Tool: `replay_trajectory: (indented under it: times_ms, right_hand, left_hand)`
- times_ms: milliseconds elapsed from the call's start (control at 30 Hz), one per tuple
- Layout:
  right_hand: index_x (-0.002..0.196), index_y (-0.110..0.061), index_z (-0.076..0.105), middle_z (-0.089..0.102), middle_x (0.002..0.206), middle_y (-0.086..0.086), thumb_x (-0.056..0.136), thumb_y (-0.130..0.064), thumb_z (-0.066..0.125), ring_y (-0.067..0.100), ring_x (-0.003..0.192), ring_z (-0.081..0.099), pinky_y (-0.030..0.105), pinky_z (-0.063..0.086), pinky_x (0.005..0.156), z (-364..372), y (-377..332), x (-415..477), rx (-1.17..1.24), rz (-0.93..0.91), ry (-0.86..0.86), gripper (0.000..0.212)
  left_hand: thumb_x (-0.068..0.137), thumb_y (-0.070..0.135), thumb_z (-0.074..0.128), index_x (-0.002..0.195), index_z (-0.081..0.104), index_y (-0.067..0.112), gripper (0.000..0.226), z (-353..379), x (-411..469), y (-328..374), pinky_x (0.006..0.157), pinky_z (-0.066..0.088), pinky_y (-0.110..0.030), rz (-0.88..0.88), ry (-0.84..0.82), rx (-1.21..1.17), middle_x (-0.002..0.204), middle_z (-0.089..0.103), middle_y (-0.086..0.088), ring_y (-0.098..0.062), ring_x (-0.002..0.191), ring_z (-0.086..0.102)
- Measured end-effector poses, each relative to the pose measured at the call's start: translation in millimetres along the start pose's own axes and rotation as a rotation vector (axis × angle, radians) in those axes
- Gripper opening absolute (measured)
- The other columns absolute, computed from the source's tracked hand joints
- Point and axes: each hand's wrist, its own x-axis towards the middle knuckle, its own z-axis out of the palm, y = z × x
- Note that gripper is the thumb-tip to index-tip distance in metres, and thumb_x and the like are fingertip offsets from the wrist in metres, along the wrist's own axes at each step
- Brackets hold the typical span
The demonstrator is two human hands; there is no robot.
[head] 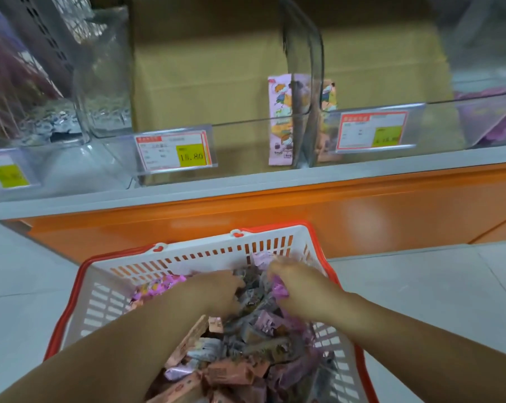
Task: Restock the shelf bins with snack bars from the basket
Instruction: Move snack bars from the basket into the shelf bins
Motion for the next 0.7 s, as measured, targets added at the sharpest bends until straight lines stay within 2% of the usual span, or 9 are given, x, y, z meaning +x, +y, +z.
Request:
replay_trajectory:
  times_ms: [133,233,267,367,400,467,567,633,700]
  right_hand:
    - [0.079,-0.024,0.049,0.055,0.075,-0.008,0.078,-0.015,0.071,0.002,0.063,0.050,0.016,0.039,0.054,-66.3,0.6,-42.6,0.238,0.022,0.247,0.023]
    - [0.071,-0.021,0.052,0.055,0.062,-0.009,0.071,-0.014,0.080,0.001,0.051,0.046,0.013,0.036,0.050,-109.4,7.2,-80.2,0.433,0.058,0.472,0.029]
    - [0.069,-0.019,0.051,0.054,0.060,-0.007,0.070,-0.013,0.081,0.002,0.050,0.045,0.012,0.035,0.049,-120.4,11.2,-91.6,0.493,0.072,0.538,0.030]
    - [0.068,-0.016,0.050,0.058,0.069,0.002,0.072,-0.019,0.080,0.008,0.058,0.050,0.012,0.037,0.051,-145.5,22.1,-122.5,0.669,0.132,0.672,0.030]
    - [0.069,-0.014,0.050,0.059,0.073,0.007,0.074,-0.019,0.079,0.011,0.060,0.056,0.016,0.043,0.054,-150.6,24.9,-131.7,0.760,0.142,0.706,0.030]
    - [0.069,-0.011,0.049,0.057,0.074,0.013,0.076,-0.016,0.077,0.015,0.059,0.061,0.024,0.051,0.058,-157.1,27.9,-148.9,0.965,0.147,0.750,0.029]
    - [0.068,-0.012,0.045,0.055,0.071,0.012,0.075,-0.020,0.075,0.018,0.057,0.059,0.030,0.051,0.060,-166.8,28.0,-174.4,1.209,0.133,0.777,0.032]
    - [0.073,-0.013,0.047,0.059,0.080,0.013,0.064,-0.034,0.078,0.022,0.063,0.062,0.035,0.054,0.065,-175.7,31.0,-192.1,1.188,0.113,0.833,0.038]
    - [0.087,-0.019,0.052,0.064,0.091,0.004,0.063,-0.034,0.081,0.021,0.077,0.065,0.036,0.056,0.073,-185.6,37.8,-211.1,0.930,0.092,0.918,0.040]
  left_hand:
    - [0.099,0.028,0.047,0.142,0.039,0.024,0.045,-43.0,-26.0,26.9,0.097,0.036,-0.023,0.137,0.140,-0.199,0.145,0.042,0.001,-0.017,0.124,0.047]
    - [0.091,0.015,0.059,0.135,0.048,0.018,0.045,-67.2,-40.8,52.6,0.081,0.040,-0.006,0.276,0.156,-0.430,0.138,0.050,0.000,-0.006,0.107,0.052]
    - [0.086,0.018,0.064,0.130,0.051,0.016,0.046,-73.1,-47.1,63.2,0.080,0.043,-0.007,0.334,0.135,-0.512,0.132,0.054,-0.002,-0.008,0.103,0.055]
    - [0.071,0.033,0.070,0.122,0.056,0.020,0.054,-87.1,-64.6,94.9,0.096,0.046,-0.048,0.470,0.164,-0.685,0.123,0.062,-0.010,-0.035,0.110,0.060]
    - [0.073,0.031,0.072,0.121,0.058,0.021,0.050,-91.6,-70.0,107.0,0.099,0.046,-0.051,0.513,0.211,-0.722,0.122,0.063,-0.007,-0.034,0.112,0.060]
    - [0.081,0.023,0.073,0.114,0.062,0.021,0.034,-101.9,-77.1,132.4,0.100,0.046,-0.043,0.572,0.360,-0.777,0.115,0.067,-0.002,-0.022,0.107,0.063]
    - [0.086,0.011,0.067,0.104,0.065,0.022,0.021,-116.3,-86.9,172.8,0.091,0.049,-0.036,0.619,0.492,-0.916,0.099,0.070,-0.001,-0.015,0.090,0.061]
    - [0.086,0.009,0.065,0.102,0.064,0.021,0.020,-123.6,-92.9,197.4,0.085,0.051,-0.033,0.661,0.507,-0.993,0.096,0.068,-0.004,-0.015,0.088,0.060]
    - [0.082,0.016,0.066,0.100,0.063,0.020,0.019,-130.4,-93.9,217.6,0.076,0.052,-0.024,0.693,0.519,-1.030,0.090,0.070,-0.002,-0.011,0.084,0.064]
